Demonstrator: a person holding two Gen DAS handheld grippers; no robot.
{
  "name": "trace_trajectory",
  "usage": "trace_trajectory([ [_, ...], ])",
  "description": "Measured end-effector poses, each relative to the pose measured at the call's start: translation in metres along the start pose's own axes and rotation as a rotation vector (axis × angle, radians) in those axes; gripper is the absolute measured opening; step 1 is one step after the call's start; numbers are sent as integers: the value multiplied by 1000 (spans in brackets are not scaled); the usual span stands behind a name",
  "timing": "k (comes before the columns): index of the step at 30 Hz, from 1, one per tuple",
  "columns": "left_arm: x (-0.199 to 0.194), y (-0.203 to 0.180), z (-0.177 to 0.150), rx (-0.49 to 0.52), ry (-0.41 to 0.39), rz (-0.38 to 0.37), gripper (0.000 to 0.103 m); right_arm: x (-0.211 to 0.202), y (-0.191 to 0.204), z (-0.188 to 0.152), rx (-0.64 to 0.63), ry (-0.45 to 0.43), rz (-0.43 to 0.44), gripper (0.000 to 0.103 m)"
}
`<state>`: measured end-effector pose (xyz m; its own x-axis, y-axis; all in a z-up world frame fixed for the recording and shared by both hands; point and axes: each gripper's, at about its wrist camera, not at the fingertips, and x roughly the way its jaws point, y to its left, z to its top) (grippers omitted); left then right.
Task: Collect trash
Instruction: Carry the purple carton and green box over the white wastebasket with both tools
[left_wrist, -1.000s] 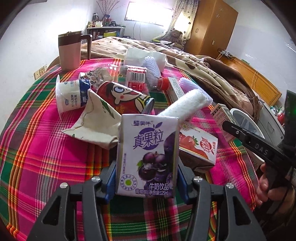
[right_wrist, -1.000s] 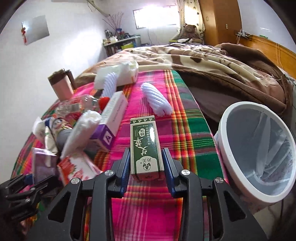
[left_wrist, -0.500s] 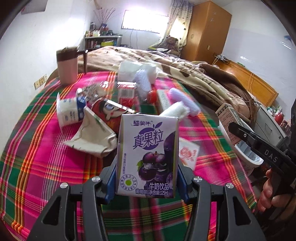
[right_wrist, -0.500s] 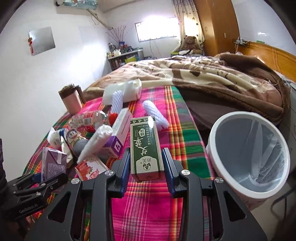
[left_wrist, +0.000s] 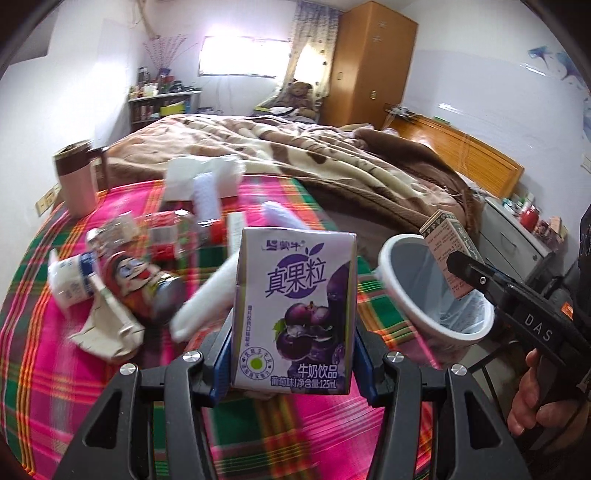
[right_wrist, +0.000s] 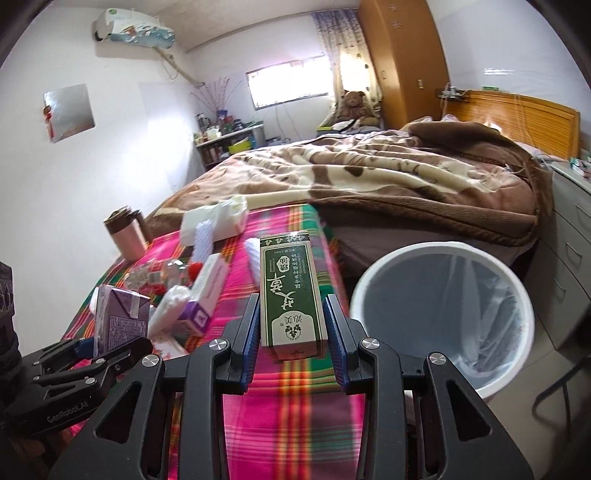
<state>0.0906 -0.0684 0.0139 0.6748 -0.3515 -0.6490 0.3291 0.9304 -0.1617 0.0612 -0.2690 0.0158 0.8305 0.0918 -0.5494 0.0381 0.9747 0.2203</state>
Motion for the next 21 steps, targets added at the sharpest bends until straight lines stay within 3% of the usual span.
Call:
trace_trajectory([
  [21,72,-112,28,140,98,-173,56,11,-97,-3,135,65,-159,35],
])
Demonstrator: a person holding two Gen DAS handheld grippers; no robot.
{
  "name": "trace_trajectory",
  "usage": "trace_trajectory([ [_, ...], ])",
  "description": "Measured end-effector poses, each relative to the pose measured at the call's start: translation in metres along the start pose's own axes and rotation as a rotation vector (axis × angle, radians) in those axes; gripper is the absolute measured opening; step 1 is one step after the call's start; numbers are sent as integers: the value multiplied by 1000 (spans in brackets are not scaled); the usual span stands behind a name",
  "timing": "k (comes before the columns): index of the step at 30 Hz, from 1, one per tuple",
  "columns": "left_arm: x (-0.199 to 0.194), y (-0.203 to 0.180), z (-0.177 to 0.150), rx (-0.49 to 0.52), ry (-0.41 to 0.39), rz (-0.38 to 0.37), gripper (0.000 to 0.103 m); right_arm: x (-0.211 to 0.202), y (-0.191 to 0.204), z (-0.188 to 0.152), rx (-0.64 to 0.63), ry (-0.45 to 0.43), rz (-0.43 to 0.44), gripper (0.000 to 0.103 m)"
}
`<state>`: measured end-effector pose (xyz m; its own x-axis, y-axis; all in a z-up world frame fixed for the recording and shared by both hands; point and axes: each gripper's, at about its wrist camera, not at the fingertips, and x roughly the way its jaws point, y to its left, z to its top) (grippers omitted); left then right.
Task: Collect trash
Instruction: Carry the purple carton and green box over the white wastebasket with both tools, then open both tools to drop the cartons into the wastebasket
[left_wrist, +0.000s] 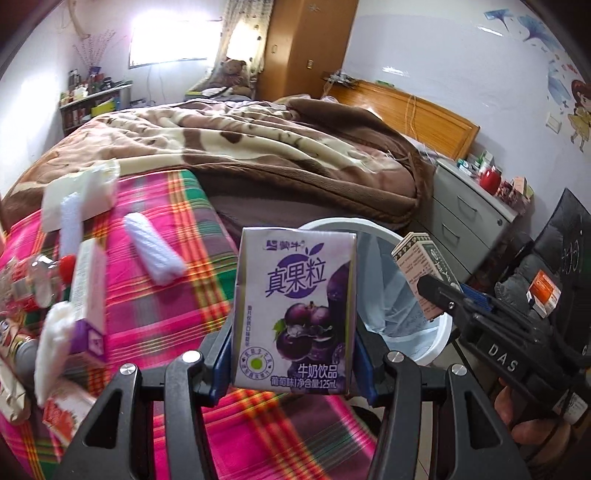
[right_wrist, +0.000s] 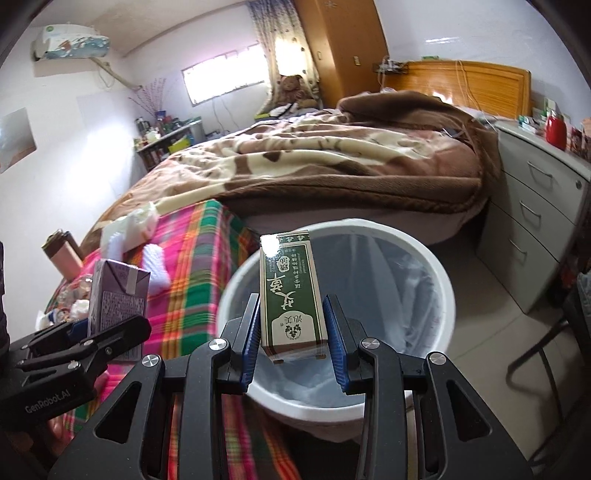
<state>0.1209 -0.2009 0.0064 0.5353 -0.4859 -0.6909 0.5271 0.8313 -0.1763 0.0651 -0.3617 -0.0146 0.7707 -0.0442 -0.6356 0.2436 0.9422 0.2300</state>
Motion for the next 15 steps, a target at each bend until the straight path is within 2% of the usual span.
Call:
trace_trajectory([
  [6,21,-25,6,35,32,-6,56,8,-18,0,17,35,-25,35],
  [15,49,-42,14,57,74,-4,56,19,-34,1,11,55,-80,35],
])
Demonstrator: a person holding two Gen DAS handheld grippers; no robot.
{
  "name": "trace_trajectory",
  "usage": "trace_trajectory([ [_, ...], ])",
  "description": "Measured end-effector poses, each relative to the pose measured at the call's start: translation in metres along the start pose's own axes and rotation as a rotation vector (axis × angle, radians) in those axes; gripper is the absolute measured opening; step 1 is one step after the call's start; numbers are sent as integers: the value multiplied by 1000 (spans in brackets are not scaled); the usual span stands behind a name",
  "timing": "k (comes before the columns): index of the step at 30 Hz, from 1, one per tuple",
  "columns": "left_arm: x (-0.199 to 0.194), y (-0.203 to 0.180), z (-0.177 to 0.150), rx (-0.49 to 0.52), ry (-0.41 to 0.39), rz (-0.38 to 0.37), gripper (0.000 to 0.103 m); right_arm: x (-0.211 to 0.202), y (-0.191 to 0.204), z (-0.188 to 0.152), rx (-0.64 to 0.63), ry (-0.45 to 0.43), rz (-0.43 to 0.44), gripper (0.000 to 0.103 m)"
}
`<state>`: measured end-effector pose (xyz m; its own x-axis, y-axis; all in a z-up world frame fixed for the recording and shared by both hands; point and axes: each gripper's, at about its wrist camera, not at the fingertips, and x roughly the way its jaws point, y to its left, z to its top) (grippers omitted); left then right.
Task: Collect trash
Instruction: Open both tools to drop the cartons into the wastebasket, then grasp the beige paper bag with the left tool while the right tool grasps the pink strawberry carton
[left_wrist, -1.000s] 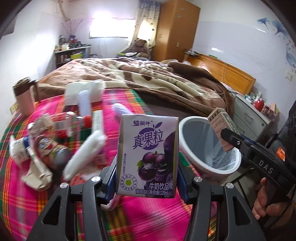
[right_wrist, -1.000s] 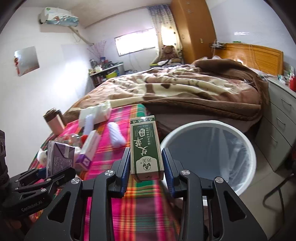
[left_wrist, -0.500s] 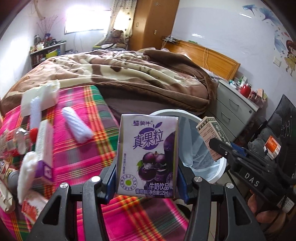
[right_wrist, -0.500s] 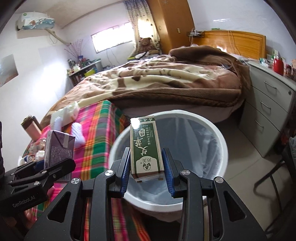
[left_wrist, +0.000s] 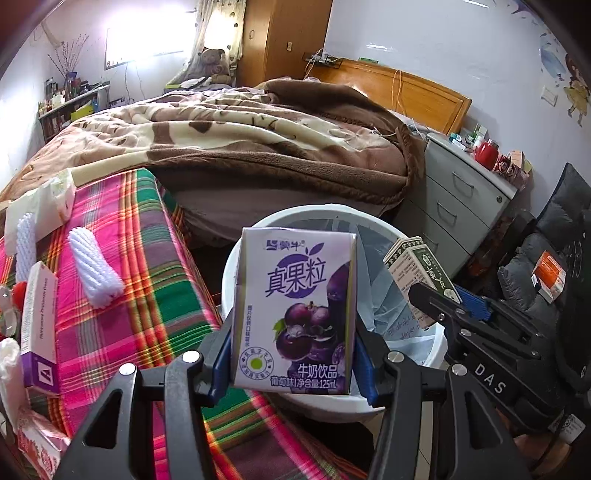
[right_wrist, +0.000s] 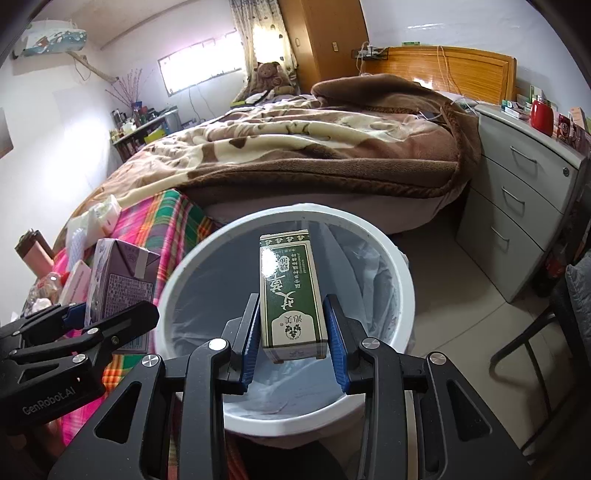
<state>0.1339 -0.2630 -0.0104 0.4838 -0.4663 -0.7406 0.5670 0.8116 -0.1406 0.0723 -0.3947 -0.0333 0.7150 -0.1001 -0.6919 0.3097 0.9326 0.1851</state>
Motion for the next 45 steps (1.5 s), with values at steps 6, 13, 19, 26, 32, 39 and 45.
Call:
trace_trajectory([
  [6,8,0,1,-12,12,-10,69,6,-6,0,-5,22,-26,35],
  [13,0,5,0,-28,-2,-9,79,1,-9,-2,20,8,-25,52],
  [19,-16,15,-4,-41,-30,8,79,-7,-3,-2,27,-14,-10,55],
  [26,-42,31,-14,-65,-67,36,80,-22,18,-4,2,-56,34,59],
  [32,-66,46,-28,-82,-106,80,80,-33,36,-8,-21,-86,73,62],
  [39,-91,70,-50,-127,-137,123,80,-41,62,-17,-55,-105,133,66],
  [45,-111,103,-70,-190,-159,181,81,-43,89,-29,-113,-98,189,70],
])
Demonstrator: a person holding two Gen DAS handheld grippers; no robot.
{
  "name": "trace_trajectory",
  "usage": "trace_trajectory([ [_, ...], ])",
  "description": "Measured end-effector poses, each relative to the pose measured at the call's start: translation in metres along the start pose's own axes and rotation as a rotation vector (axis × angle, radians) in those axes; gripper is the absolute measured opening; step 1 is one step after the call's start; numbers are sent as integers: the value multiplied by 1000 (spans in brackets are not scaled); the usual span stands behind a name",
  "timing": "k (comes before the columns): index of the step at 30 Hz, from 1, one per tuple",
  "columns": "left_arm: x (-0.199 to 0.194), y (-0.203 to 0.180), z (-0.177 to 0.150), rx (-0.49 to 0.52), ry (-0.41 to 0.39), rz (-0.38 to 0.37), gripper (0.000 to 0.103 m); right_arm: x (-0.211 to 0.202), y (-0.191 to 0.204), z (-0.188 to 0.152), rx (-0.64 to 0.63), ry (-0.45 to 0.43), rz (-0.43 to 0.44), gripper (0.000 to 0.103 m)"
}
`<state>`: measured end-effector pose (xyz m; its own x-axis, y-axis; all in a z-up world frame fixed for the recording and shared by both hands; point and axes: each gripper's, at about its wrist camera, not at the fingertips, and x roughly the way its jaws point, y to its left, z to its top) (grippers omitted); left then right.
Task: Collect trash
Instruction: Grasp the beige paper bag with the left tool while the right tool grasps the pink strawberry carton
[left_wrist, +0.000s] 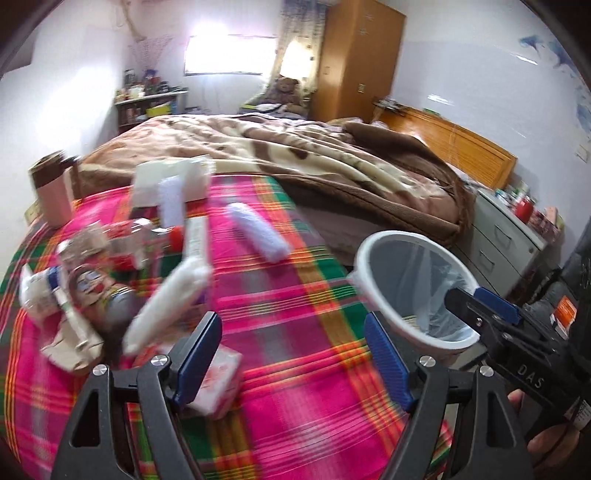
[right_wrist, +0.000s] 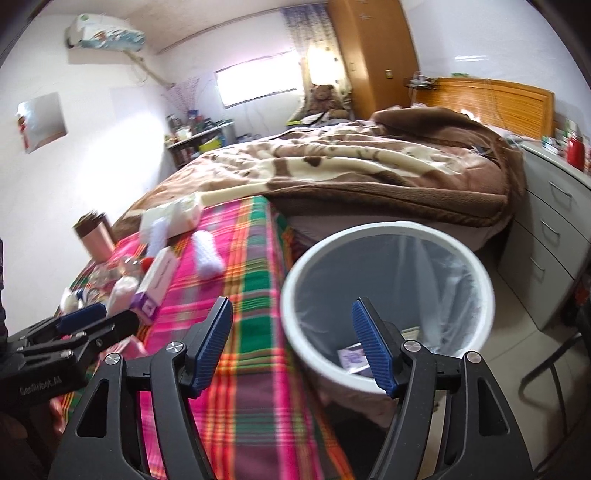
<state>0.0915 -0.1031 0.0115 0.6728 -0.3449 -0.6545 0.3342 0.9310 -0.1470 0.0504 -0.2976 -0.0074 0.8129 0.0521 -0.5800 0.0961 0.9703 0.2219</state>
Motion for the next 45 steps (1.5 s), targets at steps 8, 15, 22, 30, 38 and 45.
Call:
trace_trajectory([
  [8,-14,63,-16,-113,4,84,84,12,45,-11,-90,27,103,72],
  [15,-21,112,-31,-208,17,155,84,19,75,-19,-169,67,159,76],
  [22,-27,149,-44,-286,28,205,84,30,99,-23,-250,119,242,76],
  [30,-23,179,-50,-363,60,205,87,47,129,-34,-352,181,290,77],
  [38,-11,196,-46,-448,81,145,87,57,144,-43,-415,260,317,77],
  [45,6,200,-40,-491,106,117,87,59,155,-49,-476,290,304,77],
])
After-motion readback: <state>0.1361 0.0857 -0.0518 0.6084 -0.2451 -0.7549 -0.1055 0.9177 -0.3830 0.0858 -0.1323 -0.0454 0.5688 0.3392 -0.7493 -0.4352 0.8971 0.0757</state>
